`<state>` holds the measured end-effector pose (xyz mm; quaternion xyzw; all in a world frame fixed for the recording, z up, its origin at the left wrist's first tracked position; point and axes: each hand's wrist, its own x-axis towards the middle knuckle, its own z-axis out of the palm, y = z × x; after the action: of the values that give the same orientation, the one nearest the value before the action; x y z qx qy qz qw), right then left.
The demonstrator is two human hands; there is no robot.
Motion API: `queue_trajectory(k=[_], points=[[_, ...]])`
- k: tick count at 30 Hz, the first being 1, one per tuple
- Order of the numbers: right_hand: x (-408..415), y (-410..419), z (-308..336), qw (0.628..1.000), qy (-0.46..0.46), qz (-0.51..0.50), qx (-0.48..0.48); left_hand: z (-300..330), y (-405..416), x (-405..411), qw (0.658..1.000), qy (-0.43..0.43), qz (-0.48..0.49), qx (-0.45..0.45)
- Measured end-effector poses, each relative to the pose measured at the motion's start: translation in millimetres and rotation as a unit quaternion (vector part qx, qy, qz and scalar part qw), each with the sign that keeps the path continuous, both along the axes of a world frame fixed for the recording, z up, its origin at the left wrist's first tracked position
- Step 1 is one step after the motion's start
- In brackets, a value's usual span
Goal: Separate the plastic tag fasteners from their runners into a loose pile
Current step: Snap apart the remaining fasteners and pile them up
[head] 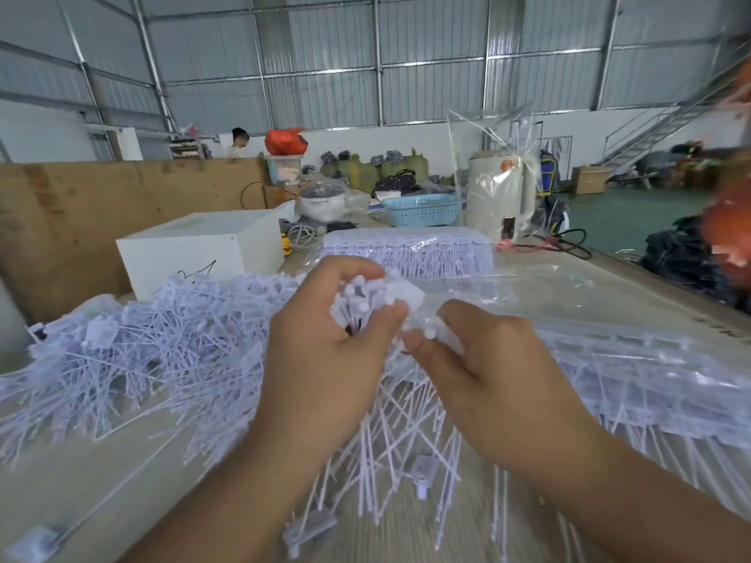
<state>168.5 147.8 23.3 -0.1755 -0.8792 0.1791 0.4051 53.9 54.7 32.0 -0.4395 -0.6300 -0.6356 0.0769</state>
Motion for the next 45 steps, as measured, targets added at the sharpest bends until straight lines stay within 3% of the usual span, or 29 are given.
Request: queue_trajectory(k=[8, 12, 19, 23, 31, 37, 42, 45], points=[[19, 30, 14, 0.976, 0.146, -0.036, -0.158, 5, -16, -20, 0.987, -0.099, -0.032, 0.122], [26, 39, 22, 0.967, 0.157, 0.006, -0.201, 5, -15, -22, 0.972, -0.179, -0.078, 0.133], [28, 41, 25, 0.932, 0.199, 0.075, -0.293, 4, -12, -24, 0.986, -0.138, -0.051, 0.084], [21, 26, 16, 0.927, 0.113, 0.176, -0.311, -2, -7, -13, 0.989, -0.127, -0.072, 0.025], [12, 16, 7, 0.905, 0.112, 0.292, -0.287, -9, -5, 14, 0.987, 0.049, -0.125, -0.083], [13, 20, 6, 0.908, 0.163, 0.27, -0.274, -7, -5, 7, 0.971, -0.047, -0.213, -0.094], [12, 17, 6, 0.893, 0.167, 0.294, -0.295, -9, -6, 4, 0.962, -0.04, -0.255, -0.089], [15, 19, 10, 0.914, 0.112, 0.255, -0.294, -8, -7, 2, 0.969, -0.039, -0.234, -0.074]])
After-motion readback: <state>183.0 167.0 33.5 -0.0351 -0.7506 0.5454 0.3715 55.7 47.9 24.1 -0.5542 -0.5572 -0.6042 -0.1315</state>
